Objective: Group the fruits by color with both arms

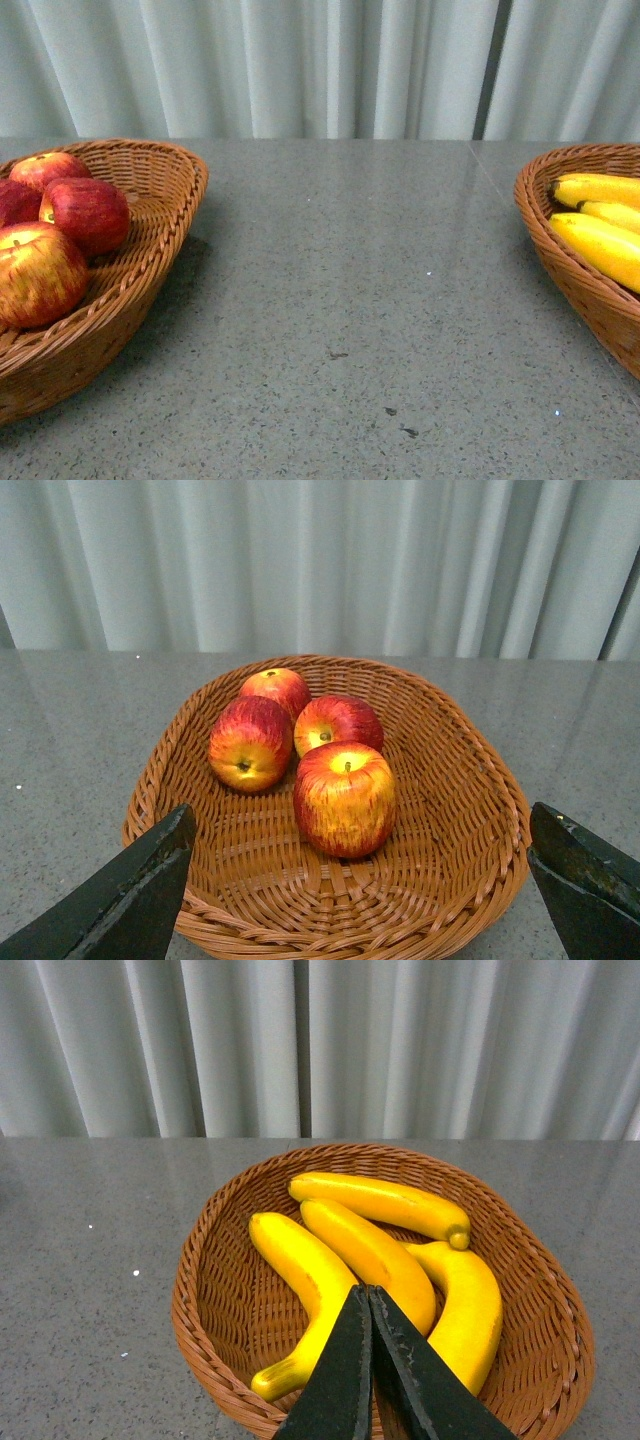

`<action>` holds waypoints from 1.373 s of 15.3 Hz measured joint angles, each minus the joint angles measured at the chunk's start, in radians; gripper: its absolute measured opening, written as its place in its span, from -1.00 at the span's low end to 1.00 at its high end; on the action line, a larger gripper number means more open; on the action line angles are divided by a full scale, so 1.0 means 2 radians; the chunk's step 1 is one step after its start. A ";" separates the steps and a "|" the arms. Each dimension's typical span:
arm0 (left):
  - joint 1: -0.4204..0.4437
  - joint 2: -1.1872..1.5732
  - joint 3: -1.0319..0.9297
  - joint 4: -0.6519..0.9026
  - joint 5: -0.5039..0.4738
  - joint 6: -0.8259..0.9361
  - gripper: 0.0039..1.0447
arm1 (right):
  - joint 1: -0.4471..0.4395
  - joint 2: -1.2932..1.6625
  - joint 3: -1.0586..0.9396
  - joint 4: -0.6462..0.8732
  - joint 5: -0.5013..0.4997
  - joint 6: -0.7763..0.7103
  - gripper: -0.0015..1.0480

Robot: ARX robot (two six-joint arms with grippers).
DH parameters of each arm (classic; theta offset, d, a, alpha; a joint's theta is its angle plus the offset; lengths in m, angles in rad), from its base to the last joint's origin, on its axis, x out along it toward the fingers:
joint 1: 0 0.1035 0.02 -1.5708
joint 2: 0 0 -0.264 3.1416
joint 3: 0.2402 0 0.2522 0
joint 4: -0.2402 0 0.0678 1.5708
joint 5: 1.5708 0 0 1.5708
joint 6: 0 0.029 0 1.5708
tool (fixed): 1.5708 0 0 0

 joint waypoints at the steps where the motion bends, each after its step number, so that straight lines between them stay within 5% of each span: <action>1: 0.000 0.000 0.000 0.000 0.000 0.000 0.88 | 0.000 -0.001 -0.002 0.000 0.000 0.000 -0.97; 7: 0.000 0.000 0.000 0.000 0.000 0.000 0.88 | 0.000 -0.023 -0.021 0.001 0.000 0.002 -0.97; 8: 0.000 0.000 0.000 0.000 0.000 0.000 0.88 | 0.000 -0.023 -0.021 0.001 0.000 0.001 -0.81; 13: 0.000 0.000 0.000 0.000 0.000 0.000 0.88 | 0.000 -0.023 -0.021 0.001 0.000 0.001 0.71; 16: 0.000 0.000 0.000 0.000 0.000 0.000 0.88 | 0.000 -0.023 -0.021 0.001 0.000 0.002 0.90; 21: 0.000 0.000 0.000 0.000 0.000 0.000 0.88 | 0.000 -0.023 -0.021 0.001 0.000 0.002 0.88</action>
